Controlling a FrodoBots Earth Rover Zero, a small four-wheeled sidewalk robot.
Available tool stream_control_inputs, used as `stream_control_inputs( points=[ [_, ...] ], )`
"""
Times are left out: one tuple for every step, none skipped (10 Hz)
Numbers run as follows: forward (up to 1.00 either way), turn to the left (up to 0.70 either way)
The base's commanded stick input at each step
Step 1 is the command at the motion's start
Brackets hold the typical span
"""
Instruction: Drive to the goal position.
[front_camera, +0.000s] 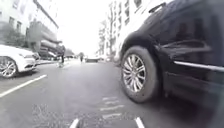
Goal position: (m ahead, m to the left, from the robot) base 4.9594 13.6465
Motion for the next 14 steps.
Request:
stream_control_inputs(
  points=[
    [0.7, 0.14],
    [0.7, 0.14],
    [0.7, 0.14],
    [0.7, 0.14],
    [0.7, 0.14],
    [0.7, 0.14],
    [0.7, 0.14],
    [0.7, 0.14],
    [0.7, 0.14],
    [0.7, 0.14],
    [0.7, 0.14],
    [0.7, 0.14],
    [0.7, 0.14],
    [0.7, 0.14]
  ],
)
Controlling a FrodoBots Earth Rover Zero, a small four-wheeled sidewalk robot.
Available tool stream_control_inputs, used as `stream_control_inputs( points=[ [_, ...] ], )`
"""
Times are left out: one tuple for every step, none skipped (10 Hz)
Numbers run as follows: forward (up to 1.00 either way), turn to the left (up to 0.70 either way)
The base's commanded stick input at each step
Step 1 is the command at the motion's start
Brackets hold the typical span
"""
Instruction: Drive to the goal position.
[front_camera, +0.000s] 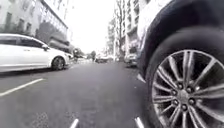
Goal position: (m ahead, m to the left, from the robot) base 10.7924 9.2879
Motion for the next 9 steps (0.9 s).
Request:
stream_control_inputs(
  points=[
    [0.7, 0.14],
    [0.7, 0.14],
    [0.7, 0.14],
    [0.7, 0.14],
    [0.7, 0.14],
    [0.7, 0.14],
    [0.7, 0.14],
    [0.7, 0.14],
    [0.7, 0.14]
  ],
)
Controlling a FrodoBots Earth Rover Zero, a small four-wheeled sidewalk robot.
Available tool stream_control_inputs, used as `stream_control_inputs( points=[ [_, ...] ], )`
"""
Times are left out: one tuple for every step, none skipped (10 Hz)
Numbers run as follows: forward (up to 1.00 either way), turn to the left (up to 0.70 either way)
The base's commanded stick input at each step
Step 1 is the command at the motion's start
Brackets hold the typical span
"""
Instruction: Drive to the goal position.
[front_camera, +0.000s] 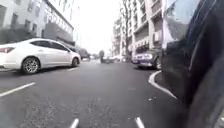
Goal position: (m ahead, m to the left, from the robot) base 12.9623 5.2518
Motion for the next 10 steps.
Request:
stream_control_inputs(
  points=[
    [0.7, 0.14],
    [0.7, 0.14],
    [0.7, 0.14],
    [0.7, 0.14],
    [0.7, 0.14],
    [0.7, 0.14],
    [0.7, 0.14],
    [0.7, 0.14],
    [0.7, 0.14],
    [0.7, 0.12]
  ],
)
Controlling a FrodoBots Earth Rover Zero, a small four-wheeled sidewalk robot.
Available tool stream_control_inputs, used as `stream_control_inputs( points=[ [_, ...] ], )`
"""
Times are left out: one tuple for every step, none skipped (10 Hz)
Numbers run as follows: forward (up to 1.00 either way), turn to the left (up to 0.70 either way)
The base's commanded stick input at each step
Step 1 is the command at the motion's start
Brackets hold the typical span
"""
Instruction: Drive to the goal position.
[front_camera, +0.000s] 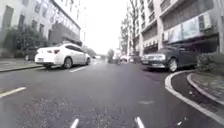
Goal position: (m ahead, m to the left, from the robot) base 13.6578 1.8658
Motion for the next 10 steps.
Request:
stream_control_inputs(
  points=[
    [0.7, 0.0],
    [0.7, 0.0],
    [0.7, 0.0],
    [0.7, 0.0],
    [0.7, 0.0],
    [0.7, 0.0],
    [0.7, 0.0],
    [0.7, 0.0],
    [0.7, 0.0],
    [0.7, 0.0]
  ],
)
